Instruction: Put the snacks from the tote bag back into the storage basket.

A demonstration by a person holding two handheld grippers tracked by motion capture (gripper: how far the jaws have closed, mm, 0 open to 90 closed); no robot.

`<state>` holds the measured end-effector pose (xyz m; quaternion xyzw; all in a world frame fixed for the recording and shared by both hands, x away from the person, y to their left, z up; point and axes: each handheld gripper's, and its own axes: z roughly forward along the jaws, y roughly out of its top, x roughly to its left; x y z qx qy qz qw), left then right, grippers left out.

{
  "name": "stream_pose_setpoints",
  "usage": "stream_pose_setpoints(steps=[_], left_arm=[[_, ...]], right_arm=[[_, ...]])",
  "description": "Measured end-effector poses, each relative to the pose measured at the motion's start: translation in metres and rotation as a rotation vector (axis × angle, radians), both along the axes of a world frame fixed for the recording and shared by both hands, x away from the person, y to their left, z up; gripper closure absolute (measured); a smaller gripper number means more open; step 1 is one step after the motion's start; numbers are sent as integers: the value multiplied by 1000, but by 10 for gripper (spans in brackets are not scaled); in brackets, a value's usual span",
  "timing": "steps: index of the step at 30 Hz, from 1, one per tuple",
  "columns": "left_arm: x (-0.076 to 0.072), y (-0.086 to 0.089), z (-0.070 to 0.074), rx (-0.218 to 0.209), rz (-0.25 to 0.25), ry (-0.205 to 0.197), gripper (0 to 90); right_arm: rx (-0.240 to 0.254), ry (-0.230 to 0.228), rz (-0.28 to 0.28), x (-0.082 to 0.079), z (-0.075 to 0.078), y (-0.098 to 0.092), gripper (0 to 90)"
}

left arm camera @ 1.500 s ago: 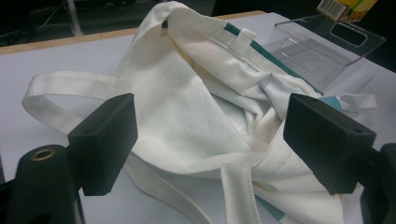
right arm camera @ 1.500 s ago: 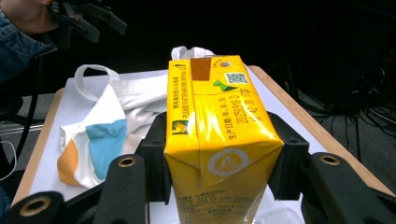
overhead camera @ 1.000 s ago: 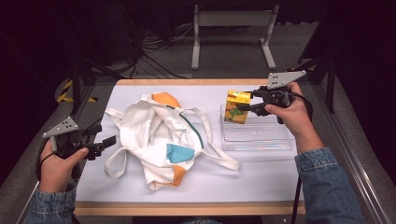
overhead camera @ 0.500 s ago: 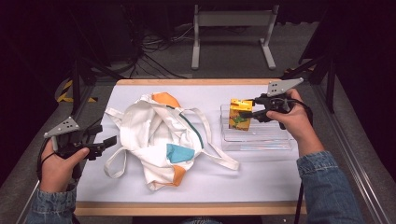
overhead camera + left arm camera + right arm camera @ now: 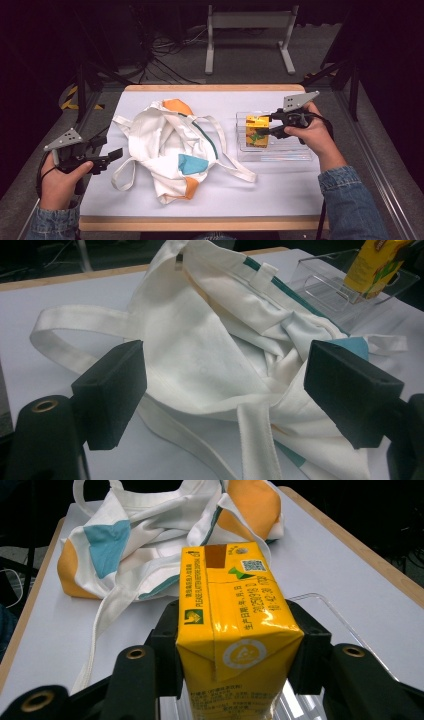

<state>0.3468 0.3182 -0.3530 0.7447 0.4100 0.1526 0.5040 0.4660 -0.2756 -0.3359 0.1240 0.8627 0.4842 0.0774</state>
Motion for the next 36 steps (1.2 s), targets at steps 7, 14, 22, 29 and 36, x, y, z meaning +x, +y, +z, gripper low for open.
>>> stream_pose_setpoints(steps=[7,14,22,29,36], left_arm=[[-5,4,0,1,13,-4,182],[-5,4,-1,3,16,2,181],[-3,2,-1,3,6,2,181],[0,-1,-2,3,-1,6,181],[2,-3,-3,5,-6,10,180]], right_arm=[[-13,7,24,0,-8,3,510],[-26,27,36,0,-19,3,510],[-35,45,63,-2,-25,6,510],[-52,35,80,-4,-28,6,509],[-70,37,92,-3,-28,7,508]])
